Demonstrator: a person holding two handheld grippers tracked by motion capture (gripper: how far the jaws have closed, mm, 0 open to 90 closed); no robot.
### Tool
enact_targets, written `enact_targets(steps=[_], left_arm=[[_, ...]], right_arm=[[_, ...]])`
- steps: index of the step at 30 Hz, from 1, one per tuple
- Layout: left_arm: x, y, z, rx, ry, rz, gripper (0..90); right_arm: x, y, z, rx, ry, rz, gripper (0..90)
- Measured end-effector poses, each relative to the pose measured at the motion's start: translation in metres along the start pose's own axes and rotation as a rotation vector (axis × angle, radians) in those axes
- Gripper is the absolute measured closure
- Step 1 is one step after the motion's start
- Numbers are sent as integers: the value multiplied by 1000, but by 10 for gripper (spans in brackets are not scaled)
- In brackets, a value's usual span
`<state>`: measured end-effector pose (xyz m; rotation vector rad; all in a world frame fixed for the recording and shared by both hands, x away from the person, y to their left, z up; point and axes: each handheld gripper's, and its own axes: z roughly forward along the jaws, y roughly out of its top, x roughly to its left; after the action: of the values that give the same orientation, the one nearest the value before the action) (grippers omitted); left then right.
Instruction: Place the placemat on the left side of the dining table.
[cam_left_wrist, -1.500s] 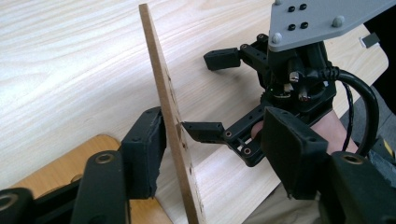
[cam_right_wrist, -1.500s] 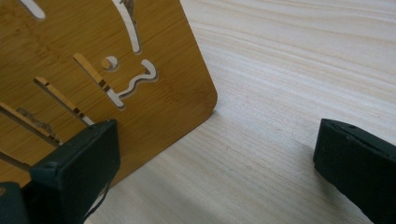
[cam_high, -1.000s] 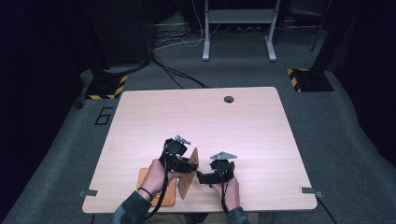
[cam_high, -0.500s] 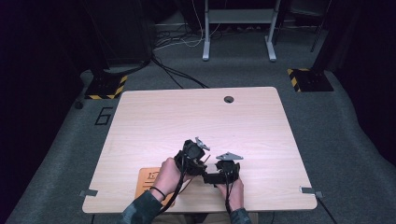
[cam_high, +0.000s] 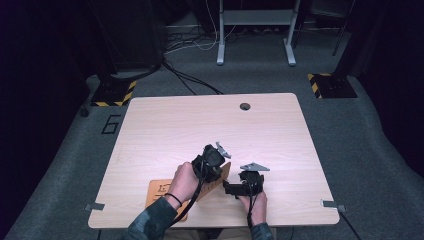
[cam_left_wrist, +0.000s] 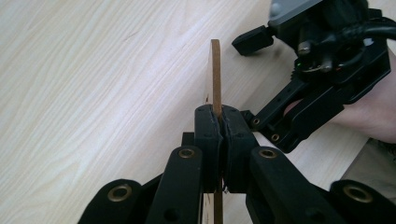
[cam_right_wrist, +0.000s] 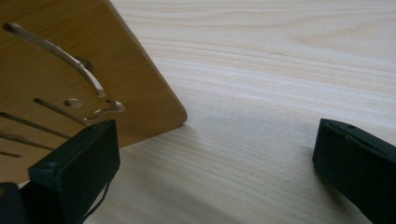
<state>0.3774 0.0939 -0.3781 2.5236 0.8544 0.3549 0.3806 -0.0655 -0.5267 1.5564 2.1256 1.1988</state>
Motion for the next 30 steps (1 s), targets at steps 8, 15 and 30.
enact_targets(steps=[8, 15, 30], left_arm=[[24, -3, -5, -28, -33, -67, 865], [47, -10, -18, -59, -48, -129, 865], [97, -25, -41, -100, -17, -263, 865]], right_arm=[[-7, 0, -2, -15, -23, -1, 0], [-5, 0, 0, -2, -67, -51, 0], [2, -1, 5, 25, -128, -126, 0]])
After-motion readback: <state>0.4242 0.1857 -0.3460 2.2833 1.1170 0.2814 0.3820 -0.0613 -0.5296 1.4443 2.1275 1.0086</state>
